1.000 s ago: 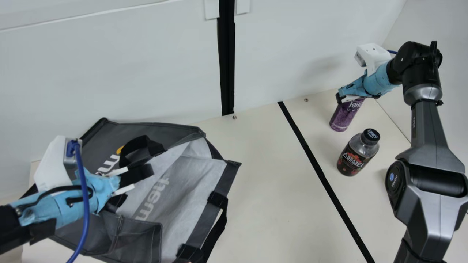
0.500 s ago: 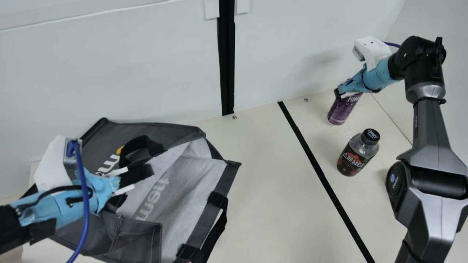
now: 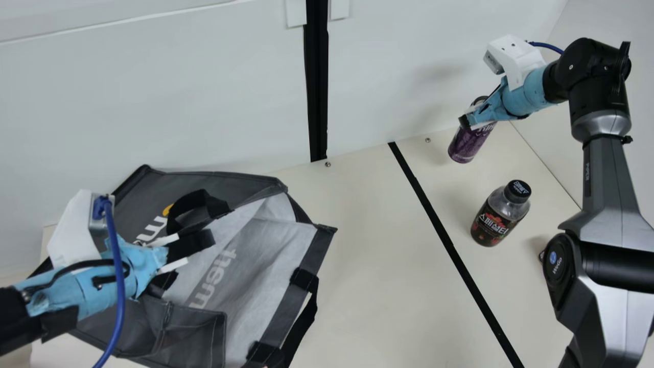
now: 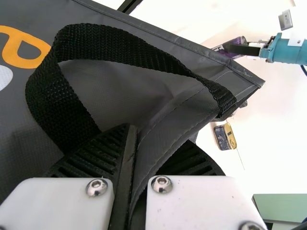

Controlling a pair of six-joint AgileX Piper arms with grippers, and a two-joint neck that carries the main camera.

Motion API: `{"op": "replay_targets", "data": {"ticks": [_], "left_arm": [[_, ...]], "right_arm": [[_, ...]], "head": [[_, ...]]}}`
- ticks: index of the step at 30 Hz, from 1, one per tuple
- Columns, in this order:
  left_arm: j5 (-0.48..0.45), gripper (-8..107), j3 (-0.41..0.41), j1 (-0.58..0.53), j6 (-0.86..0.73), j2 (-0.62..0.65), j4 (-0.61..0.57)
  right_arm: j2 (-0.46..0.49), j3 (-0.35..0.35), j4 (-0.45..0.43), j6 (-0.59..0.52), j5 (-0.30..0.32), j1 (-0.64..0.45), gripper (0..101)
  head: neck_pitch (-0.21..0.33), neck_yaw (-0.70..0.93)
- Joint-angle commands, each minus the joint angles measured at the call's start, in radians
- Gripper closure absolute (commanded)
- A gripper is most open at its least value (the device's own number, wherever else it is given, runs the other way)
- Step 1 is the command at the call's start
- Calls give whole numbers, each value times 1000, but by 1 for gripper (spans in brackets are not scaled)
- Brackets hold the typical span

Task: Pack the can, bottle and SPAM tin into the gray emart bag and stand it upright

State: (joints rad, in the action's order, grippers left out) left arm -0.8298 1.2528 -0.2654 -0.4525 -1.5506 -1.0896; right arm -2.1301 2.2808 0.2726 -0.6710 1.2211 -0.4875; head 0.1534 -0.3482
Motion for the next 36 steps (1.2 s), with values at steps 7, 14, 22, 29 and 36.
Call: {"op": "replay_targets", "data": {"ticks": [7,14,22,29,36], "left_arm": [[0,107,0,0,0,0,0],[0,107,0,0,0,0,0],[0,107,0,0,0,0,0],[0,107,0,0,0,0,0],[0,107,0,0,0,0,0]], "right_arm": [[83,-81,-1,-42,-1,23,101],[162,-165,-12,-79,-1,42,101],[261,-270,-21,-124,-1,67,101],[347,-358,-25,-155,-1,90,101],[430,-445,-23,-183,-1,109,101]], "head": [[21,-1],[21,-1],[21,-1],[21,-1],[21,-1]]}}
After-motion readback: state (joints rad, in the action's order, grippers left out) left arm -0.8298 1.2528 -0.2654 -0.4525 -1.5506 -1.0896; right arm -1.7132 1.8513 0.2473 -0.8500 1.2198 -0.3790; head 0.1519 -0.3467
